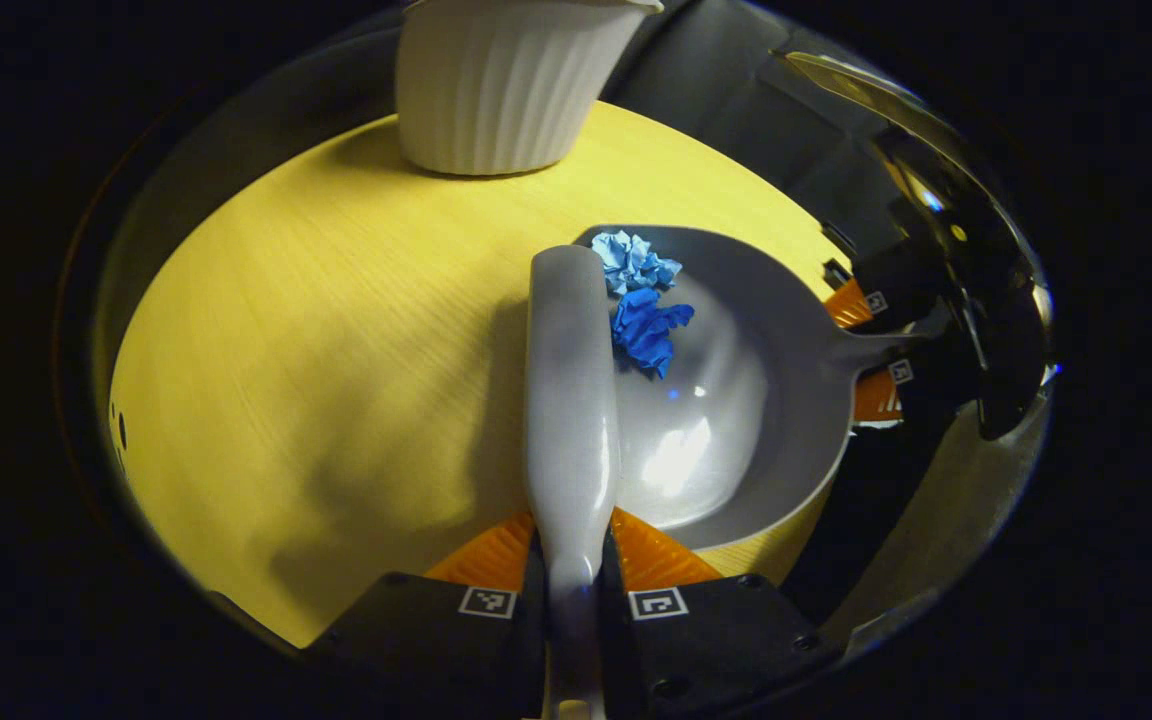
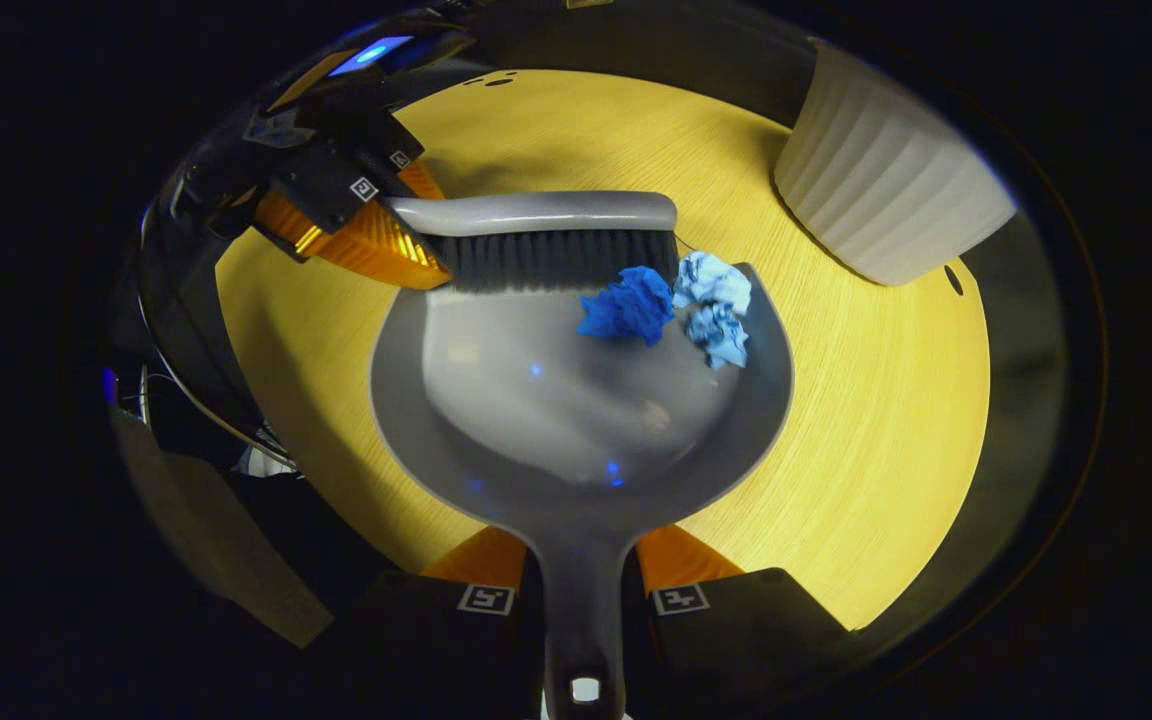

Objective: Pick up the small broom and dustpan from the desktop, sweep the trash into the dustpan with the broom, and then empty the trash into the garbage bin.

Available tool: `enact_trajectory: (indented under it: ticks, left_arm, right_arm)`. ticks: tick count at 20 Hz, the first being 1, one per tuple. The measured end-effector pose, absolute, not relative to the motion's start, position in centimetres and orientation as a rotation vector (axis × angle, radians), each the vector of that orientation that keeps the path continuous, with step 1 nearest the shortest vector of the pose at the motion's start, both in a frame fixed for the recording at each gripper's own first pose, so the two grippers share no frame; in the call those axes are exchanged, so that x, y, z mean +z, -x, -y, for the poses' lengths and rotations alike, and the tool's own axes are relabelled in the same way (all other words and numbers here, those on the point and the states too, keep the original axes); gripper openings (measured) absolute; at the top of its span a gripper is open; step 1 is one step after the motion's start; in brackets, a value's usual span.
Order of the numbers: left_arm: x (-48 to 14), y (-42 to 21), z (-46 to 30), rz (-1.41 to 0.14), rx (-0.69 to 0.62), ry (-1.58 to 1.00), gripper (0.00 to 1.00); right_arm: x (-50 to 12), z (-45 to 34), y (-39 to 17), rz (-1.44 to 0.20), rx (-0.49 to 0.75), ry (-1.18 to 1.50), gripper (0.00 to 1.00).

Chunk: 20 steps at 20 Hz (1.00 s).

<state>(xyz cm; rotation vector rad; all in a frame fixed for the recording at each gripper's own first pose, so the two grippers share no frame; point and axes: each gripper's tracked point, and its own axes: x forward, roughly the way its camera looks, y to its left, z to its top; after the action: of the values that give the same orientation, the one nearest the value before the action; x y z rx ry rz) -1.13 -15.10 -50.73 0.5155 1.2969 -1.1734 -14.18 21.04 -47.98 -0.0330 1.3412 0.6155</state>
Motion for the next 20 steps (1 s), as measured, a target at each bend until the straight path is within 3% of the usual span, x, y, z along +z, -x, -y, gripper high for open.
enact_trajectory:
  ticks: [4,5,7,9,10,12,13,20]
  left_arm:
    - [-49.6,-0.2,14.1,-1.283,-1.097,-0.49,0.29]
    - [-49.0,-0.8,13.9,-1.272,-1.075,-0.459,0.26]
    - [-48.2,-1.9,12.6,-1.249,-1.035,-0.402,0.27]
    - [-47.0,-3.4,11.2,-1.215,-0.973,-0.37,0.26]
    - [-46.6,-3.6,11.1,-1.196,-0.941,-0.363,0.26]
    - [-46.9,-3.4,10.5,-1.172,-0.879,-0.362,0.26]
    - [-46.9,-3.1,10.5,-1.17,-0.855,-0.366,0.27]
    - [-48.2,-2.6,10.2,-1.216,-0.752,-0.297,0.26]
  right_arm:
    - [-48.4,-20.8,14.2,-1.277,0.598,0.032,0.35]
    - [-48.4,-20.7,14.1,-1.261,0.587,0.022,0.3]
    - [-48.4,-20.7,14.2,-1.246,0.549,-0.01,0.35]
    - [-48.1,-20.7,14.2,-1.269,0.498,-0.041,0.3]
    - [-47.8,-20.8,14.1,-1.279,0.47,-0.054,0.35]
    - [-47.2,-21.4,13.5,-1.298,0.407,-0.076,0.3]
    - [-46.8,-21.4,13.1,-1.302,0.377,-0.084,0.35]
    - [-46.3,-22.8,11.1,-1.297,0.166,-0.116,0.35]
